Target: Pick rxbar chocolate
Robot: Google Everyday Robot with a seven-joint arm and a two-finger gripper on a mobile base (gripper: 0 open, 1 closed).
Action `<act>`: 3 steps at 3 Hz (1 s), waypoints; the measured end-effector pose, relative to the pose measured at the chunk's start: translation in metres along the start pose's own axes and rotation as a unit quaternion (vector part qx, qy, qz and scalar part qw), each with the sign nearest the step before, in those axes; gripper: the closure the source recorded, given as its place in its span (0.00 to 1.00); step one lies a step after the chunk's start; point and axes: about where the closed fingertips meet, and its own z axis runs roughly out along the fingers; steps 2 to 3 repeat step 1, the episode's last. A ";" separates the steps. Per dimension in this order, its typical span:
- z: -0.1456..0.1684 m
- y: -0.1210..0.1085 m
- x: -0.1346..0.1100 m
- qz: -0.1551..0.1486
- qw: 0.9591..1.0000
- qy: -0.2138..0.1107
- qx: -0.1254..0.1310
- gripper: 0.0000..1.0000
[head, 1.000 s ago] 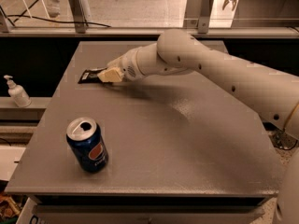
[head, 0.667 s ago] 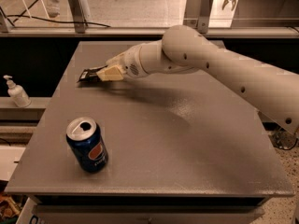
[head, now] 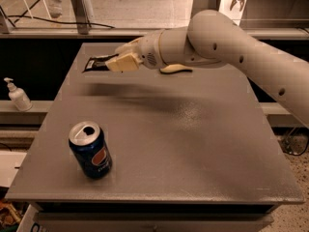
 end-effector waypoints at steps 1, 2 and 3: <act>0.000 0.000 0.000 0.000 1.000 0.000 0.000 1.00; 0.000 0.000 0.000 0.000 1.000 0.000 0.000 1.00; 0.000 0.000 0.000 0.000 1.000 0.000 0.000 1.00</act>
Offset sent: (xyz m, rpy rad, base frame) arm 0.0000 0.0000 0.0000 0.0000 0.0000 0.0000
